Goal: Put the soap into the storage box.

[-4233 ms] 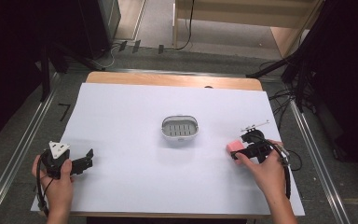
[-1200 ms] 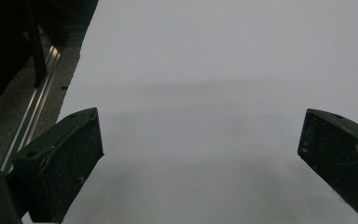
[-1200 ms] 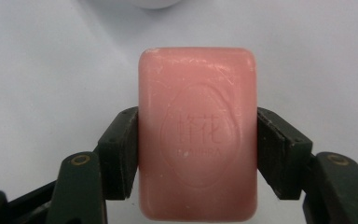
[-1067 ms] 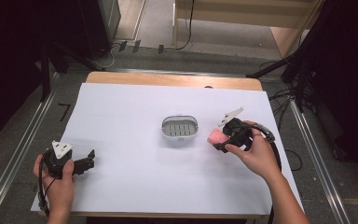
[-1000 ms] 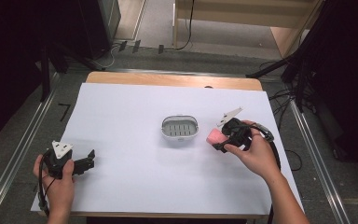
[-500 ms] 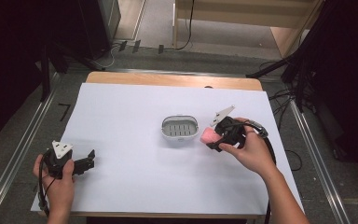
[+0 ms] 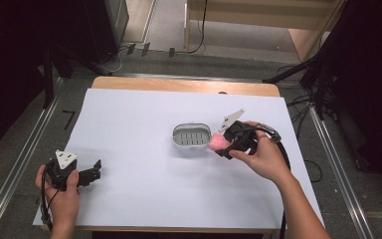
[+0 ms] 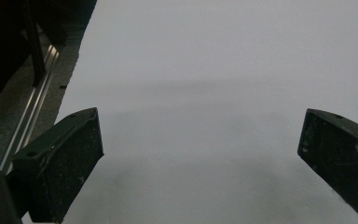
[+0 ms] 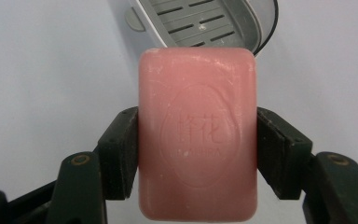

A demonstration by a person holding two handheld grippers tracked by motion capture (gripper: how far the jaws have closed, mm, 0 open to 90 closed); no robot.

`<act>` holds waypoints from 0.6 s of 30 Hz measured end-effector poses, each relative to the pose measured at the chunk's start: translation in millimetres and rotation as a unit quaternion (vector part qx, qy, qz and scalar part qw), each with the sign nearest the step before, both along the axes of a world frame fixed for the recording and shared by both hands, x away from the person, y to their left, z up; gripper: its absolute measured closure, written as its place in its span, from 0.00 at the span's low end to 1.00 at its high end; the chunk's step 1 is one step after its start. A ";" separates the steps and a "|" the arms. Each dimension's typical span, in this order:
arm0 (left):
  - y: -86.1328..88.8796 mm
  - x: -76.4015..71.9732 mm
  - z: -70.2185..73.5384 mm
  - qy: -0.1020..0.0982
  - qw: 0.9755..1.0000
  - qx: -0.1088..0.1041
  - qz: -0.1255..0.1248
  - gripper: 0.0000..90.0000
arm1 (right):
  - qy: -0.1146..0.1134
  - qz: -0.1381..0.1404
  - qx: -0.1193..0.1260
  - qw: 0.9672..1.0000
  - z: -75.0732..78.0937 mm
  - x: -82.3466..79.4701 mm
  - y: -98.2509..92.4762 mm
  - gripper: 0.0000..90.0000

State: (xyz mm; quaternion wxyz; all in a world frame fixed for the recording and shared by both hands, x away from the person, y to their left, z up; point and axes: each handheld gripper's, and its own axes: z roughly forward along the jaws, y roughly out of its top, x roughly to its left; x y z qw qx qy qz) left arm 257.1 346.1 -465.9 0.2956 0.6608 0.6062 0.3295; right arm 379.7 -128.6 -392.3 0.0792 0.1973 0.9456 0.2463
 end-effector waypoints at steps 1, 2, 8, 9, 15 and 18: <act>0.0 0.0 -0.1 0.000 1.000 0.000 0.000 0.00 | -0.002 0.006 0.001 1.000 0.6 0.8 0.8 0.43; 0.1 0.1 -0.1 -0.001 1.000 0.000 0.000 0.00 | -0.003 0.004 -0.001 1.000 1.7 0.6 1.7 0.43; 0.0 0.1 -0.2 -0.001 1.000 -0.001 0.000 0.00 | -0.008 0.016 -0.002 1.000 7.3 3.3 8.7 0.43; 0.1 0.1 -0.1 0.000 1.000 0.000 0.000 0.00 | -0.009 0.019 -0.002 1.000 8.1 3.8 10.3 0.43; 0.3 0.1 0.0 0.000 1.000 -0.001 0.000 0.00 | -0.016 0.034 0.000 0.999 9.7 7.2 19.3 0.43; 0.4 0.1 0.0 0.000 1.000 -0.001 0.000 0.00 | -0.018 0.040 -0.002 0.999 8.4 8.2 23.9 0.43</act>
